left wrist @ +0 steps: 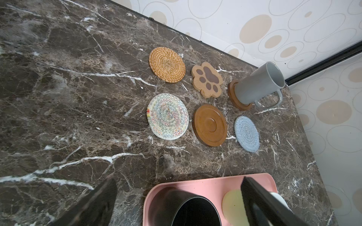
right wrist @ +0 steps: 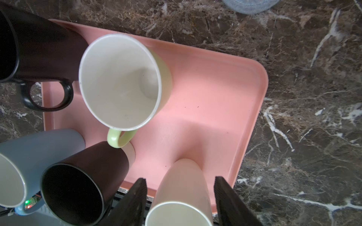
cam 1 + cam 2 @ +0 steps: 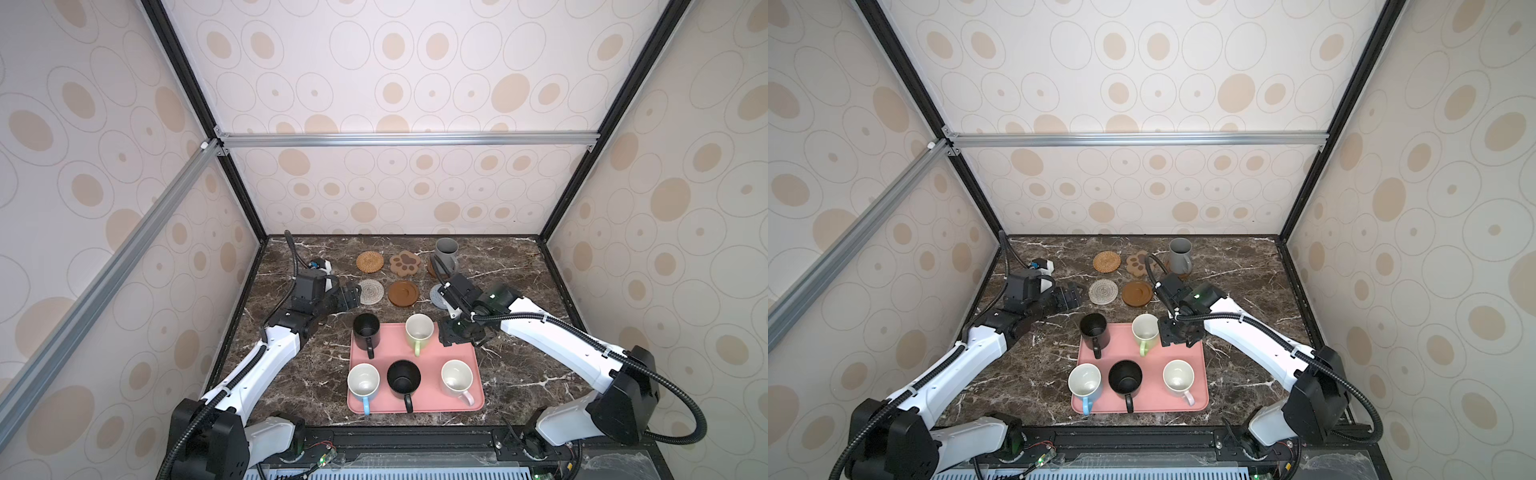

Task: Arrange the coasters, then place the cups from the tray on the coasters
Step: 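Move the right gripper over the green-and-white mug on the pink tray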

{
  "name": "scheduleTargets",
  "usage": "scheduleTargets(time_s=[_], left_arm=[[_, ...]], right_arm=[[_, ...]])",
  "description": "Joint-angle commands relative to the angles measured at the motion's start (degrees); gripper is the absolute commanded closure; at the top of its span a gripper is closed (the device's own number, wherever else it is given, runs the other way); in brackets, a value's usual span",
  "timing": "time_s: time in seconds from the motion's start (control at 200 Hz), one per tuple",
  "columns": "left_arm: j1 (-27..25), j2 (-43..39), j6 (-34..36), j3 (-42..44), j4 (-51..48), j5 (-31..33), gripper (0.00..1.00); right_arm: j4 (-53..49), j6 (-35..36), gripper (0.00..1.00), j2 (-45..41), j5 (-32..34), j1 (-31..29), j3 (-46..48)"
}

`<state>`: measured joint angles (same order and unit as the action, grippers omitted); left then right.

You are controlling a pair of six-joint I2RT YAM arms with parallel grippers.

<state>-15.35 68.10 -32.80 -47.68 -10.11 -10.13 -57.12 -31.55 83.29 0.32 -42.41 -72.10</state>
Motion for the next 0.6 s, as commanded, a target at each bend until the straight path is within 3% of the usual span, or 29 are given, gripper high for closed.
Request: scheduleTargets(time_s=[0.0,0.595], left_arm=[[0.2,-1.2,-1.0,0.0,1.1,0.4,0.00],[0.1,-0.9,-1.5,0.5,1.2,0.7,0.00]], right_arm=[[0.4,-3.7,0.41,1.3,1.4,-1.4,-0.9],[3.5,-7.8,0.41,6.1,1.3,-6.2,-2.3]])
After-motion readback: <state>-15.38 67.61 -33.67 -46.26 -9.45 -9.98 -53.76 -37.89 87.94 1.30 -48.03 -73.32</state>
